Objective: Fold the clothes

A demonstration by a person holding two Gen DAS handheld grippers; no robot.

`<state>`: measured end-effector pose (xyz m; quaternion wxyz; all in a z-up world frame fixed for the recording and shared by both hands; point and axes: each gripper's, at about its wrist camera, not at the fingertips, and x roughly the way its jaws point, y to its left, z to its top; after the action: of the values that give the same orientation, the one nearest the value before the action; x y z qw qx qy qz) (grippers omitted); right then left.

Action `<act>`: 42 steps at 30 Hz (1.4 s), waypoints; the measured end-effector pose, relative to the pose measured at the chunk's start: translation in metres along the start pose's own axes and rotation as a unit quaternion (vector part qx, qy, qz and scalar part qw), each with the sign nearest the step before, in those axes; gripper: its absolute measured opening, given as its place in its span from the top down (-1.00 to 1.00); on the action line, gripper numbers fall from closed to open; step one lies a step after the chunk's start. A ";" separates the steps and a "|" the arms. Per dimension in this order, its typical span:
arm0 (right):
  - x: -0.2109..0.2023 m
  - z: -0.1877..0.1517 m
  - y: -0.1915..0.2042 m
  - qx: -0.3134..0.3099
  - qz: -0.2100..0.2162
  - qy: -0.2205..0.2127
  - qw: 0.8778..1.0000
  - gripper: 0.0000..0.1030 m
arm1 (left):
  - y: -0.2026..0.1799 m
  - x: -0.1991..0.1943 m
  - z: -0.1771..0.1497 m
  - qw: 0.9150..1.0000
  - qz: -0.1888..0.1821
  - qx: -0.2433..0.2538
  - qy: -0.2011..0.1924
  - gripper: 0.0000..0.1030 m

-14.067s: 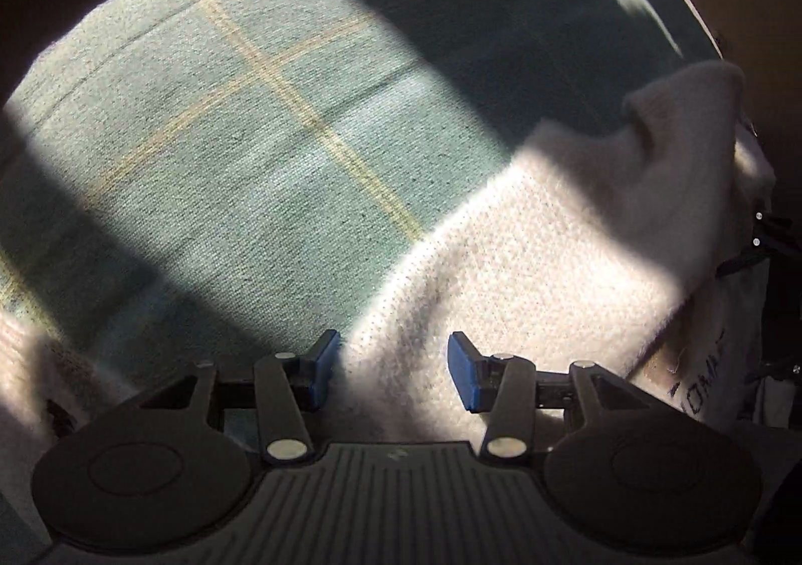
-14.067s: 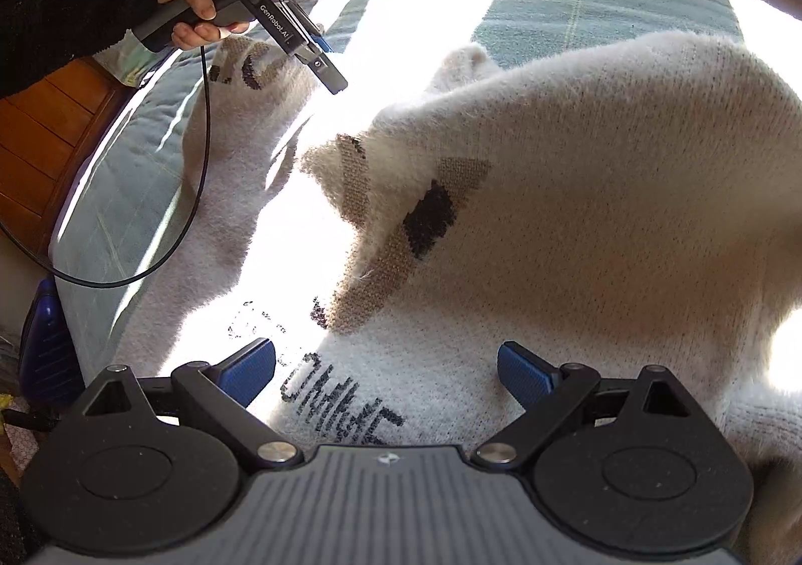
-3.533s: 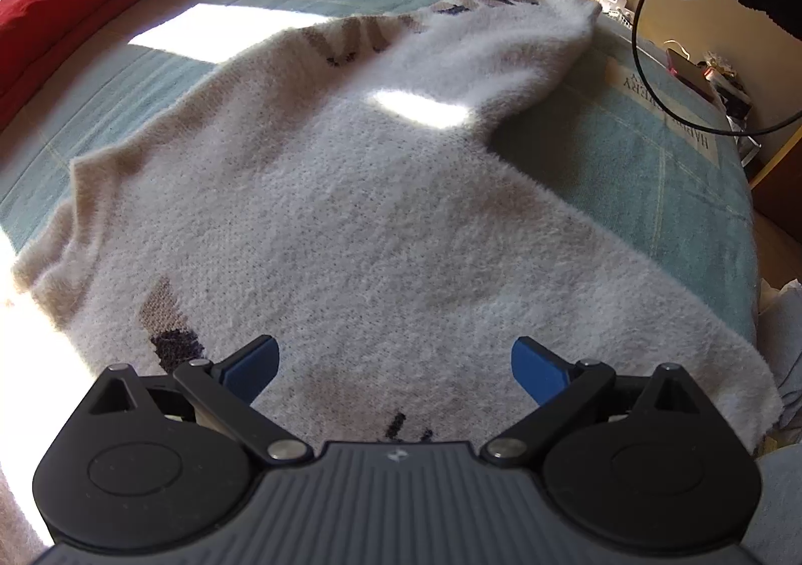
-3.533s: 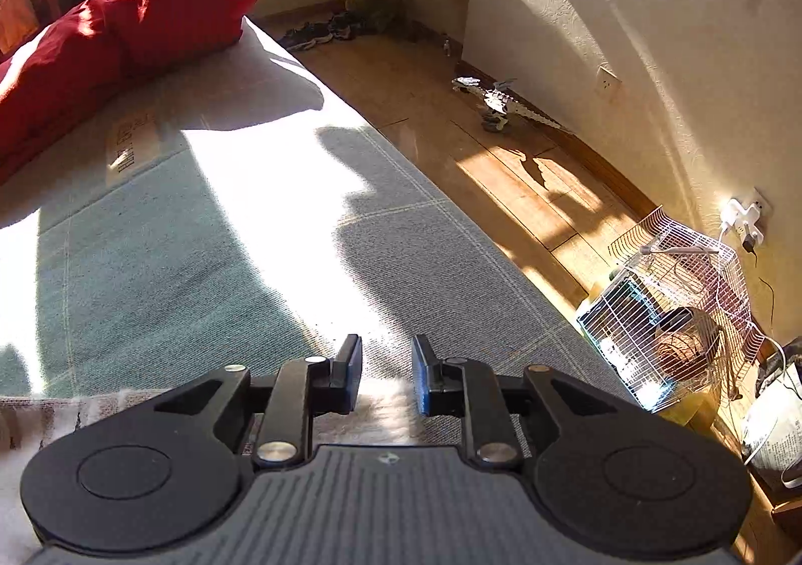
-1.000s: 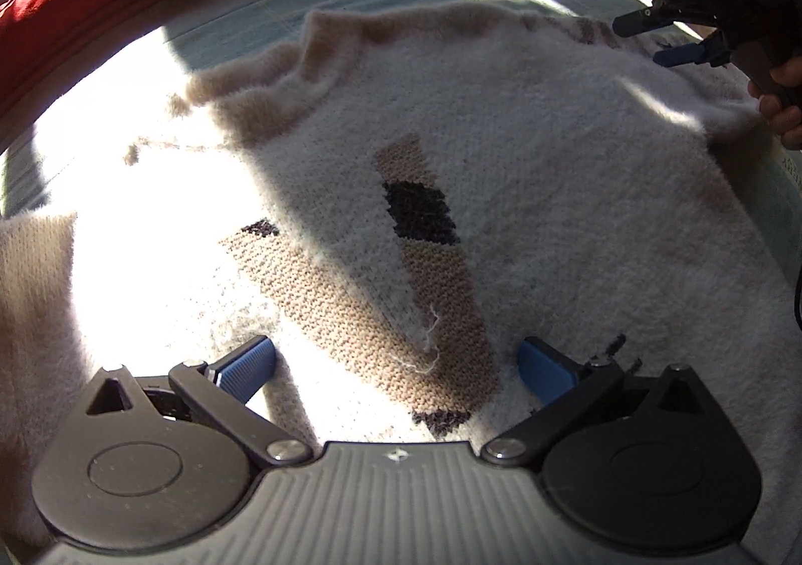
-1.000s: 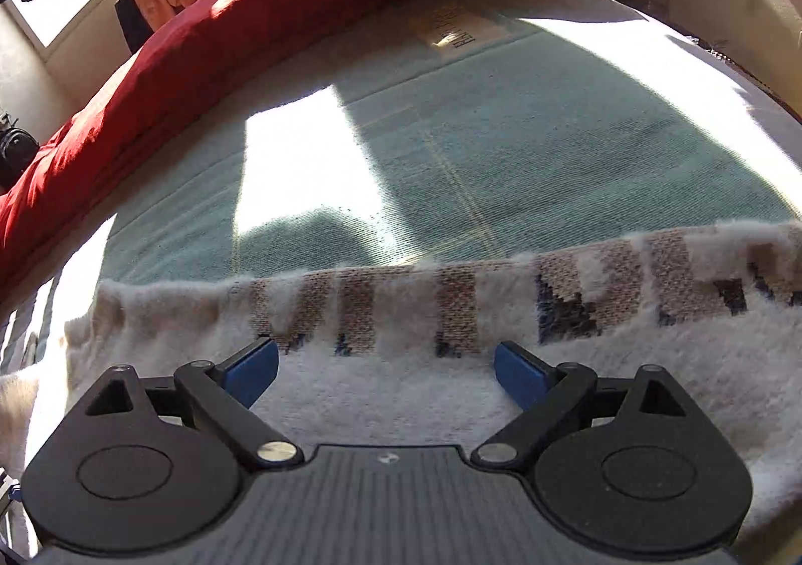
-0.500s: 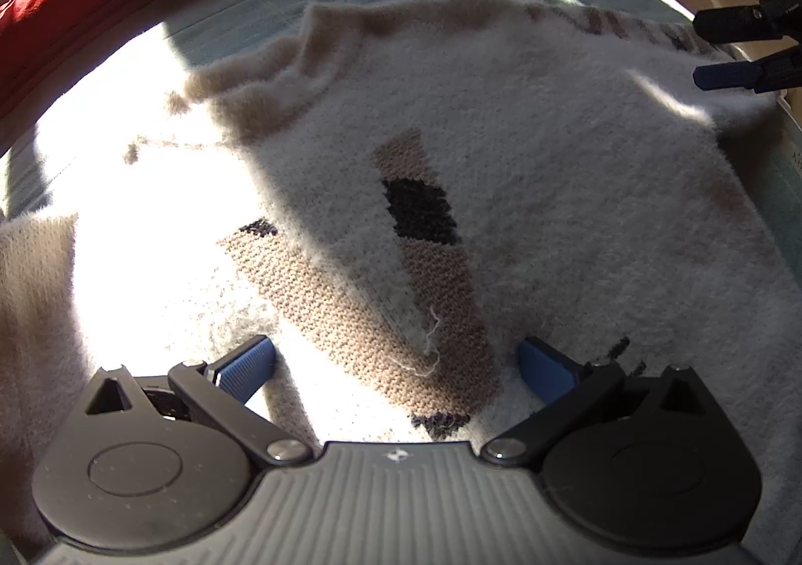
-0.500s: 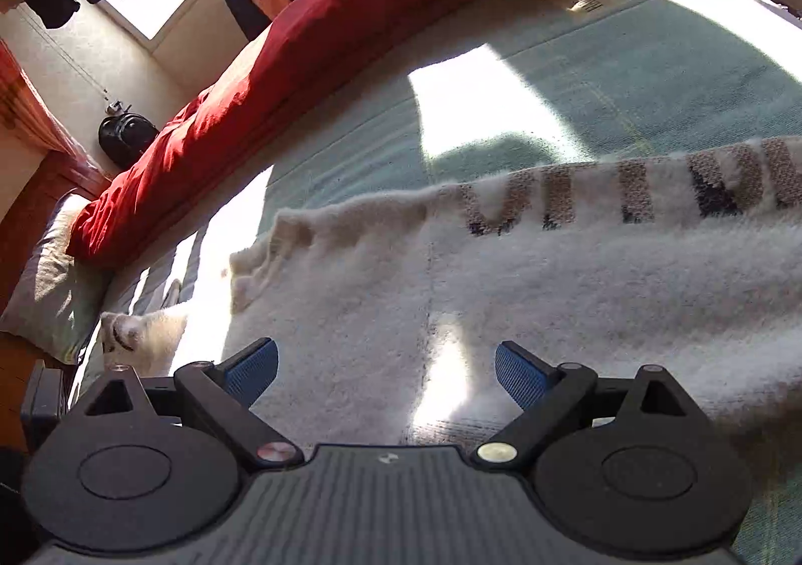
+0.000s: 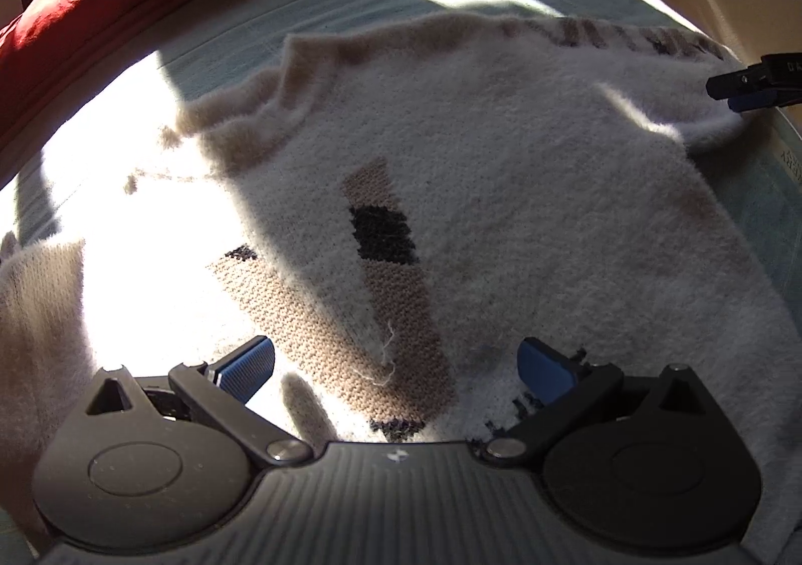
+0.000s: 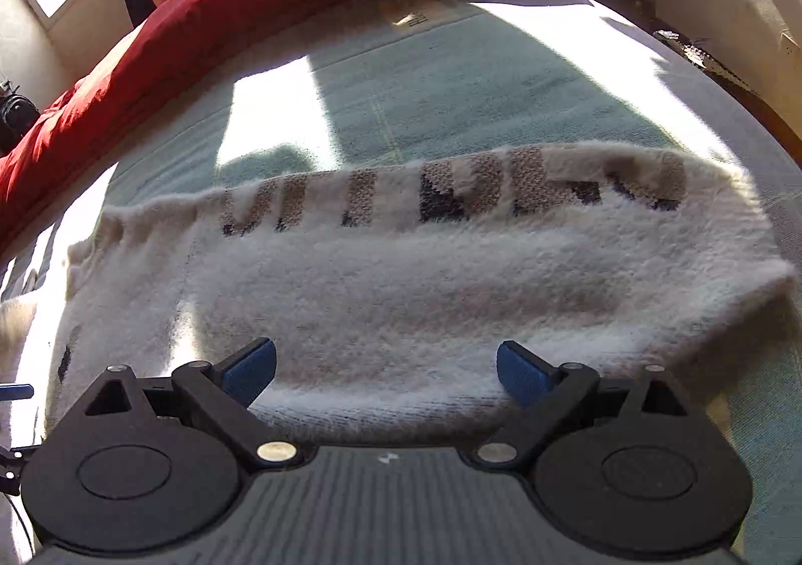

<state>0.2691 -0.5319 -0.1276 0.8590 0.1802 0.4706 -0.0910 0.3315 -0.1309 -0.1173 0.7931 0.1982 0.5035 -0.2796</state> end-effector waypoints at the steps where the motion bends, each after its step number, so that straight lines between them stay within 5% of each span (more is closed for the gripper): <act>1: 0.000 0.002 -0.014 0.014 -0.015 0.000 1.000 -0.87 | -0.005 -0.002 0.001 1.000 -0.001 0.011 0.000 -0.99; 5: -0.014 0.012 -0.038 0.076 -0.015 -0.024 0.997 -0.90 | -0.023 -0.008 0.004 0.999 -0.002 0.051 -0.003 -0.99; 14: 0.016 0.028 -0.029 0.048 0.024 -0.008 0.999 -0.93 | -0.051 -0.013 0.025 0.998 -0.022 0.051 0.005 -0.99; 21: -0.004 0.034 -0.079 0.110 -0.047 -0.025 0.992 -0.93 | -0.063 -0.010 0.034 0.998 -0.024 0.051 0.018 -0.98; 28: 0.029 0.052 -0.033 -0.036 -0.099 -0.014 0.994 -1.00 | -0.062 -0.017 0.033 0.999 -0.024 0.033 -0.008 -0.99; 37: 0.049 0.045 -0.041 -0.016 -0.097 -0.027 0.995 -1.00 | -0.047 -0.013 0.018 1.000 -0.021 -0.004 -0.022 -0.98; 42: 0.042 0.064 -0.033 -0.018 -0.099 0.031 0.994 -1.00 | -0.036 -0.014 0.016 0.998 -0.027 -0.044 -0.029 -0.98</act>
<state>0.3302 -0.5868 -0.1388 0.8339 0.1201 0.5137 -0.1621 0.3150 -0.1645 -0.0995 0.8076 0.1418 0.4970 -0.2840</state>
